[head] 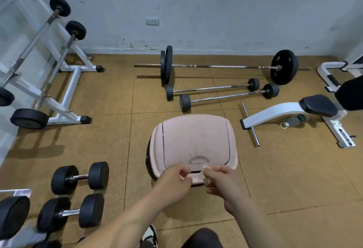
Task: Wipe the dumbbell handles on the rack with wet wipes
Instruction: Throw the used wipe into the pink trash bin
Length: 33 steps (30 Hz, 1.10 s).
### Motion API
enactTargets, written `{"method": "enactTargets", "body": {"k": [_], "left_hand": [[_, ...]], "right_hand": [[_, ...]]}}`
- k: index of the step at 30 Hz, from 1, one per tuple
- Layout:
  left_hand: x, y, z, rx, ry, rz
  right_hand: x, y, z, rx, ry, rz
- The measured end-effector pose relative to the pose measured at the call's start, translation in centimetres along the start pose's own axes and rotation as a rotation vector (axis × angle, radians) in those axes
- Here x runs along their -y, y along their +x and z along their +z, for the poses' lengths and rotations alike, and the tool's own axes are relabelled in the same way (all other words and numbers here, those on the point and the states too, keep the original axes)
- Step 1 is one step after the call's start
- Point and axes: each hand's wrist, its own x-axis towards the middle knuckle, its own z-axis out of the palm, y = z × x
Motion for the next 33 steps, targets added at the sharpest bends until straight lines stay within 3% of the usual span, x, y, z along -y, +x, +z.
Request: {"method": "enactTargets", "body": {"k": [3, 10, 15, 19, 28, 31, 33], "left_hand": [[-1.1, 5.9, -0.5, 0.043, 0.134, -0.048], [-1.2, 18.5, 0.7, 0.119, 0.411, -0.158], [0.8, 23.5, 1.7, 0.366, 0.777, -0.147], [2.9, 25.2, 2.0, 0.45, 0.991, -0.194], [5.8, 26.9, 2.7, 0.452, 0.902, -0.278], [5.7, 27.9, 2.5, 0.445, 0.871, -0.279], [5.4, 28.2, 2.0, 0.456, 0.83, -0.272]], "right_hand": [[2.2, 6.5, -1.2, -0.028, -0.176, -0.002], [3.3, 20.5, -2.8, 0.086, -0.628, -0.019], [3.1, 26.2, -2.4, 0.192, -0.906, -0.015], [2.1, 29.1, -1.6, 0.237, -0.988, 0.022], [-1.3, 31.3, -0.3, 0.347, -1.174, 0.116], [-1.9, 32.1, 0.0, 0.435, -1.119, 0.229], [-0.9, 31.8, 0.0, 0.36, -1.058, 0.196]]}}
